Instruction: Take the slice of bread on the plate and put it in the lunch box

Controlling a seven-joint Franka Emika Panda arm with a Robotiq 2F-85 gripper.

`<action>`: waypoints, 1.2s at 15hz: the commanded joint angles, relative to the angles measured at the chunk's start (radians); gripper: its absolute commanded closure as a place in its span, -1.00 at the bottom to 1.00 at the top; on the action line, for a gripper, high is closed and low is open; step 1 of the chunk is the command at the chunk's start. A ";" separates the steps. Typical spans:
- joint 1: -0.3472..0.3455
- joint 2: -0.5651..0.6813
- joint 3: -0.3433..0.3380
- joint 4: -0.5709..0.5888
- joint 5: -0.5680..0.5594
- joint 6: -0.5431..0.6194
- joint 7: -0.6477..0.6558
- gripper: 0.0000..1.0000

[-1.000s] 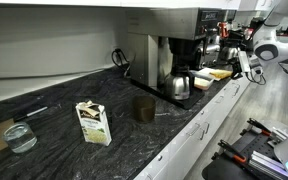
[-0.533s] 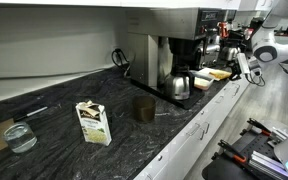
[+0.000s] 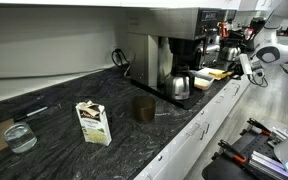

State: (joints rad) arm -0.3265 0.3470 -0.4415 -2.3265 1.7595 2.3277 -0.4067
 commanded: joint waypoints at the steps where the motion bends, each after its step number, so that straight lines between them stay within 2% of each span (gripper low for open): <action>1: -0.030 -0.027 0.002 -0.022 -0.031 -0.027 0.006 0.89; 10: -0.045 -0.105 -0.020 -0.090 -0.128 -0.013 0.010 0.89; 18: -0.035 -0.095 0.009 -0.075 -0.171 -0.031 0.021 0.89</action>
State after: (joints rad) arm -0.3522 0.2628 -0.4522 -2.4055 1.6200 2.3180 -0.4070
